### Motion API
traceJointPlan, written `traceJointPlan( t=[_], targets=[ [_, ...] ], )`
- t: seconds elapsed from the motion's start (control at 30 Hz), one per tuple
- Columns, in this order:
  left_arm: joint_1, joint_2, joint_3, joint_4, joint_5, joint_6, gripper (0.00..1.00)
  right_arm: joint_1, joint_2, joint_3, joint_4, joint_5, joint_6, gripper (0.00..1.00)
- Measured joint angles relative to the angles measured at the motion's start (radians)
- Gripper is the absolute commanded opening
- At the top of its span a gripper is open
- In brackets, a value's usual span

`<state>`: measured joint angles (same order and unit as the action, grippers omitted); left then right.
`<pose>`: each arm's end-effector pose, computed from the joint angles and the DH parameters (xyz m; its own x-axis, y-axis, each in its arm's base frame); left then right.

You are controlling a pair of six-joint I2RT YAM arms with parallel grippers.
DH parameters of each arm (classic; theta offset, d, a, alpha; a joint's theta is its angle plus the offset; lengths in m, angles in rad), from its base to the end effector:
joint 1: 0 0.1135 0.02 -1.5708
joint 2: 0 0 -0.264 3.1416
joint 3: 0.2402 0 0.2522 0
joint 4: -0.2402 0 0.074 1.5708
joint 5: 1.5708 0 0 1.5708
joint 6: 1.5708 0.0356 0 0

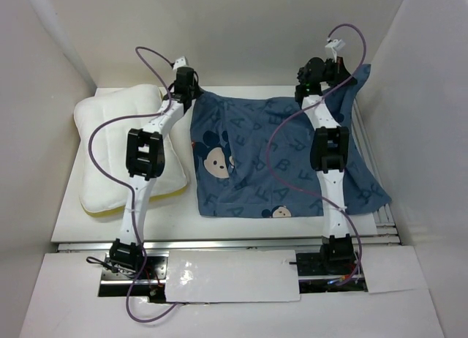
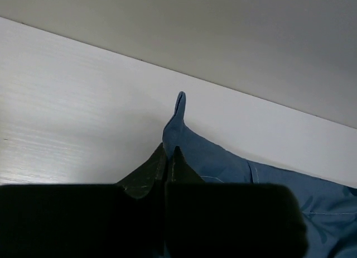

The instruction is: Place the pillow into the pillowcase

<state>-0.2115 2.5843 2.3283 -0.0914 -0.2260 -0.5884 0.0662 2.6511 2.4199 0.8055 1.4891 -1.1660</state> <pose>0.5868 -0.1178 0.2121 -0.2761 -0.4940 -0.8245 -0.1859 0.8691 -0.4584 0.5707 0.0023 0.2819 -0.5490 -0.1116 -0.8283 0.8250 0.0869 -0.5585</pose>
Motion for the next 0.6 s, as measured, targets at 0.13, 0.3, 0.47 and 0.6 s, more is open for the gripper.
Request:
traceJointPlan(
  t=[0.13,0.3,0.47,0.6],
  targets=[
    [0.000,0.013,-0.031,0.037,-0.002,-0.027,0.00,0.023,0.093,0.037,-0.011,-0.001,0.065,0.00],
    [0.000,0.014,-0.068,0.044,-0.018,-0.051,0.00,0.042,0.174,0.045,-0.100,-0.028,0.261,0.00],
    [0.005,0.014,-0.072,0.048,-0.027,-0.074,0.36,0.019,0.178,0.066,-0.150,-0.070,0.440,0.23],
    [0.021,-0.022,-0.145,0.078,0.060,-0.087,1.00,-0.021,0.175,0.067,-0.203,-0.163,0.562,0.91]
  ],
)
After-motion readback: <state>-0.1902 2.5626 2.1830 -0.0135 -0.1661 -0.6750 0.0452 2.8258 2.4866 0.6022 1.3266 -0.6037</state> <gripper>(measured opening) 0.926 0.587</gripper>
